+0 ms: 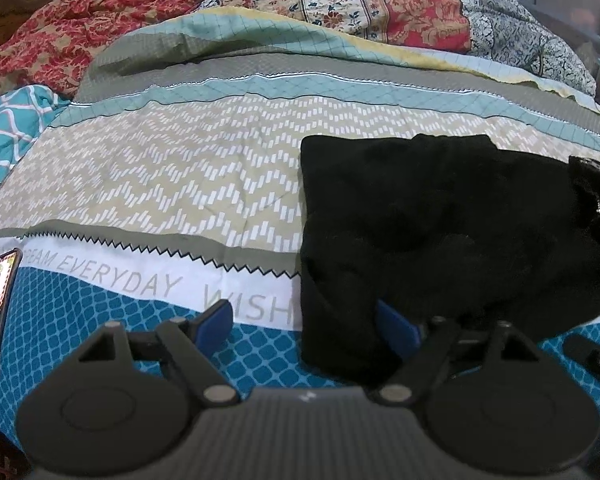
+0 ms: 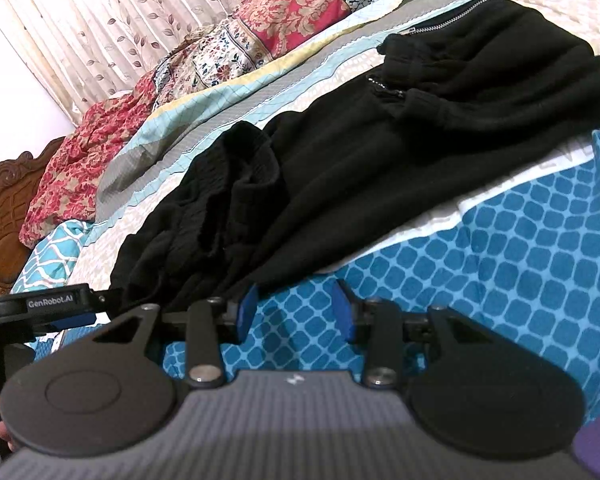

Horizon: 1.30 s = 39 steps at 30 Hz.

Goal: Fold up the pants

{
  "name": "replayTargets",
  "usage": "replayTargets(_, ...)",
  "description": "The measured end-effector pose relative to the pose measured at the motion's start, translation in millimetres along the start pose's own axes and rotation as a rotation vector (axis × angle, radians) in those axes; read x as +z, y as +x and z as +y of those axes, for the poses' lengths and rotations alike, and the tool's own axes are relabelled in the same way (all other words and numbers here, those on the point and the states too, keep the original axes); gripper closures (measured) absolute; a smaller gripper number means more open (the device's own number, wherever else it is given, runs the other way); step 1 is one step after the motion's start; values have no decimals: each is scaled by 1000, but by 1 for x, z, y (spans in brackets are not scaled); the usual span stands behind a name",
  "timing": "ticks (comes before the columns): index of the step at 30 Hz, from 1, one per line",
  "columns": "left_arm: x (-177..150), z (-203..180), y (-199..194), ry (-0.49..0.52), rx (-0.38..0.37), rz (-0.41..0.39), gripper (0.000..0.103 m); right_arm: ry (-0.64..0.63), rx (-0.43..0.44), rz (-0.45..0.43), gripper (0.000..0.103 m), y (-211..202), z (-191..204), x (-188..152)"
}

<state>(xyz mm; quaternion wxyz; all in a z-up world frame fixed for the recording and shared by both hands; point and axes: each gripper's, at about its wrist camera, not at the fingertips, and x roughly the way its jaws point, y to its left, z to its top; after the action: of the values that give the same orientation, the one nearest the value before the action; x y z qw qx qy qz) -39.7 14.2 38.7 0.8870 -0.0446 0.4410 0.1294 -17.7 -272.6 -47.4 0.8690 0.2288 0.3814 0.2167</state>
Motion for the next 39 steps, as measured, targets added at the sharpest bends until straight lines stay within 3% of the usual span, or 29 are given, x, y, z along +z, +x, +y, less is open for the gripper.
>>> replayTargets(39,-6,-3,8,39,48,0,13,23,20,8,59,-4,-8,2)
